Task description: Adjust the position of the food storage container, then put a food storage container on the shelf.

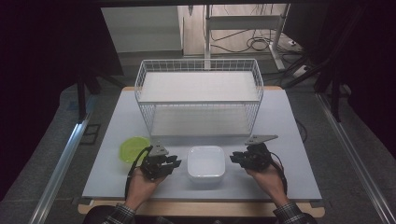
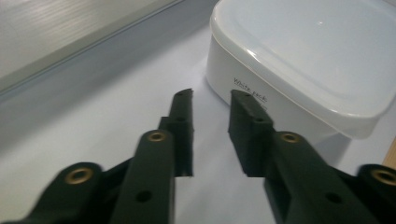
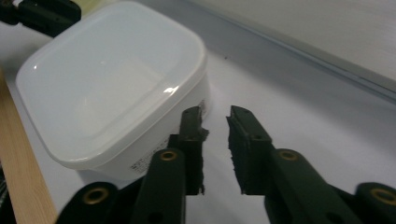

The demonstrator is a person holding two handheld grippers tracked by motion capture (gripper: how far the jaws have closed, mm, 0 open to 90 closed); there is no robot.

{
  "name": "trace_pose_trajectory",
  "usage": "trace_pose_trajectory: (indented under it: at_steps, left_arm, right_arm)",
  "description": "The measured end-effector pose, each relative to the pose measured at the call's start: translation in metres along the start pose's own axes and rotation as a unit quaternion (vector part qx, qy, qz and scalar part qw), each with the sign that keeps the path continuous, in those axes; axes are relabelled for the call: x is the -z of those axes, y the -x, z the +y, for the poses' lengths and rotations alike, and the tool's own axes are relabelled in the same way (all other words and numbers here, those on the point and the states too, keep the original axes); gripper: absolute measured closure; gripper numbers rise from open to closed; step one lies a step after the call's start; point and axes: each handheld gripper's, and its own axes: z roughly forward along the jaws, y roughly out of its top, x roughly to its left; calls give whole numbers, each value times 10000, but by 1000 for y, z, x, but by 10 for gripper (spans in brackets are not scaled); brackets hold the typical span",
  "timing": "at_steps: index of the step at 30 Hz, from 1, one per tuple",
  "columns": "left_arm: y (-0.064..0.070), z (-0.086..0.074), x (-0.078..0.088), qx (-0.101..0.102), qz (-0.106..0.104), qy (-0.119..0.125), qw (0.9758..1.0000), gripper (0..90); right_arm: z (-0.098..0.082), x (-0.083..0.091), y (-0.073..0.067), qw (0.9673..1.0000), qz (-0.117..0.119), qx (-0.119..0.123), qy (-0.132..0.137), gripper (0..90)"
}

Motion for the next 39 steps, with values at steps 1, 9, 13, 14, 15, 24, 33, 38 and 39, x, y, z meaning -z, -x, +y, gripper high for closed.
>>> trace_pose_trajectory:
  at_steps: [1, 9, 13, 14, 15, 24, 33, 38, 39]
  left_arm:
    - [0, -1, 2, -17, -4, 15, 10000, 666]
    - [4, -16, 9, -368, 74, -42, 9993, 308]
    - [1, -15, 10, -238, 25, 56, 9997, 203]
    - [1, -15, 9, -175, -55, 86, 9998, 190]
    - [1, -15, 9, -175, -55, 86, 9998, 176]
    - [4, -10, 7, -60, -300, 405, 9987, 80]
    - [9, 2, 6, -171, -377, 306, 9987, 69]
    - [12, 12, 6, -264, -487, 320, 9980, 75]
    - [12, 13, 5, -265, -513, 330, 9978, 80]
  right_arm:
    - [-1, 3, 1, 10000, 0, -27, 60, 691]
    - [-11, 17, -4, 9988, -241, -78, 425, 332]
    - [-14, 15, 0, 9982, -206, -210, 522, 226]
    - [-14, 15, 0, 9981, -218, -202, 541, 212]
    - [-14, 15, 0, 9981, -218, -202, 541, 212]
    - [-13, 18, -2, 9973, -210, -180, 687, 103]
    - [-8, 15, -12, 9976, -195, 77, 655, 79]
    - [-4, 15, -16, 9980, -92, 57, 626, 51]
    - [-3, 15, -16, 9979, -66, 26, 641, 49]
